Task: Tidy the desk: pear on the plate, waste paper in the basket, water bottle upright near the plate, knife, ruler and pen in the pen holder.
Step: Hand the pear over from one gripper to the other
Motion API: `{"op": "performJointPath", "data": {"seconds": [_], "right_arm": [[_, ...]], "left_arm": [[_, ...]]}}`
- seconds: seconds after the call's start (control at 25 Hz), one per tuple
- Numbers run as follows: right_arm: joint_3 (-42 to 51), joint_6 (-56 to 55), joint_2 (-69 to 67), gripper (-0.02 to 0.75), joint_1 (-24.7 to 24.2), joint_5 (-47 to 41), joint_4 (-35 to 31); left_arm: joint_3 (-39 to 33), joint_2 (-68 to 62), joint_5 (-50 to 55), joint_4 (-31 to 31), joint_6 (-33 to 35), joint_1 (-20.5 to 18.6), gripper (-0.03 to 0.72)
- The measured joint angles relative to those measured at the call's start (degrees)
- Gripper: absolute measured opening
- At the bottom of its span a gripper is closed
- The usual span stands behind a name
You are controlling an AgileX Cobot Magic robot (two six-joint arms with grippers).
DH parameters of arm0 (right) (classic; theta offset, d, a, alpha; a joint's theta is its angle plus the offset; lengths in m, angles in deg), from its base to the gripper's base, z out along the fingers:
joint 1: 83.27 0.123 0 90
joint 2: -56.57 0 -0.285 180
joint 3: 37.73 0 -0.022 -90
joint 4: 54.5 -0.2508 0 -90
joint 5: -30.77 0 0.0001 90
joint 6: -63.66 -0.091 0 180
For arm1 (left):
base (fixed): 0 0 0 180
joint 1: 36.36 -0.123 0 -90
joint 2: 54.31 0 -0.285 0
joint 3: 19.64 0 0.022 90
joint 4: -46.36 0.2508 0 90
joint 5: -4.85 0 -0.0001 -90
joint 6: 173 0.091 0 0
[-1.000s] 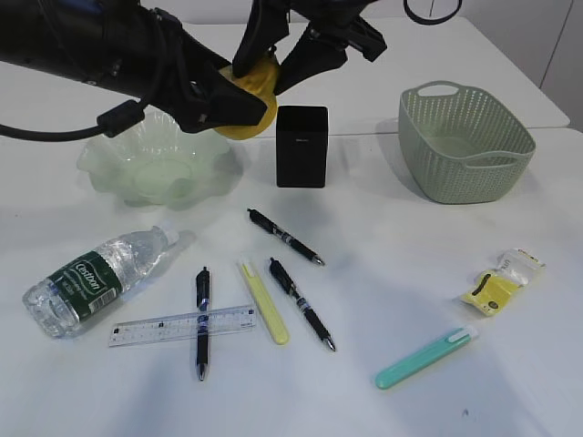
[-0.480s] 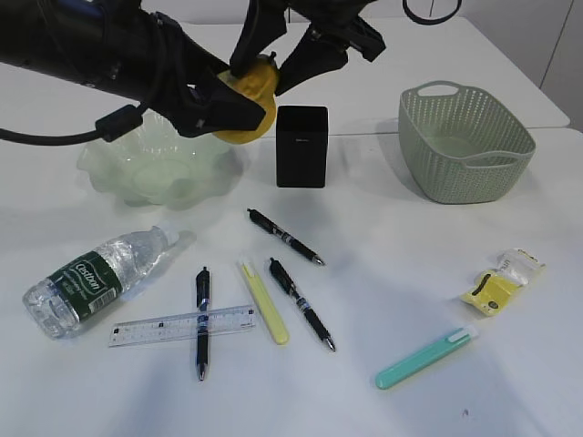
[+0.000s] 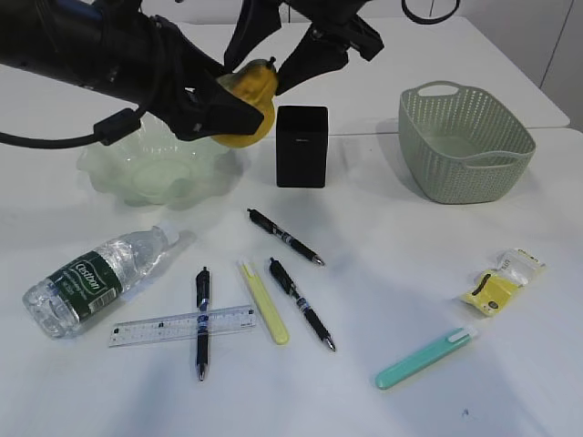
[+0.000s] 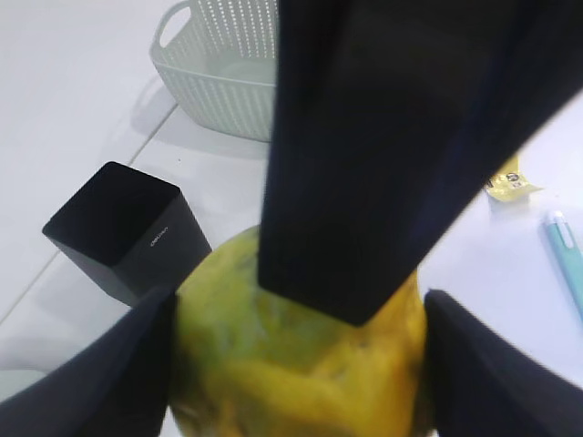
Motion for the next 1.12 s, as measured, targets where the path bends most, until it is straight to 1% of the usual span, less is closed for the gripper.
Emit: {"op": "performJointPath", "data": {"seconds": [0.12,0.2,0.64,0.96,1.12], "right_arm": [[0.0,0.0,0.0,0.492,0.0,0.2,-0.3],[0.0,0.0,0.0,0.499,0.0,0.4,-0.4],[0.0,0.0,0.0,0.503,0.0,0.9,-0.4],[-0.1,0.0,0.0,0.503,0.0,2.0,-1.1],[-0.1,0.0,0.0,0.503,0.0,2.0,-0.1]], "left_arm": [[0.0,0.0,0.1,0.2,0.0,-0.1,0.526],[0.0,0.0,0.2,0.2,0.0,-0.1,0.526],[0.0,-0.1,0.0,0.7,0.0,-0.2,0.526],[-0.1,-0.5,0.7,1.3,-0.4,-3.0,0.526],[-0.1,-0.5,0.9,1.4,-0.6,-3.8,0.526]]}}
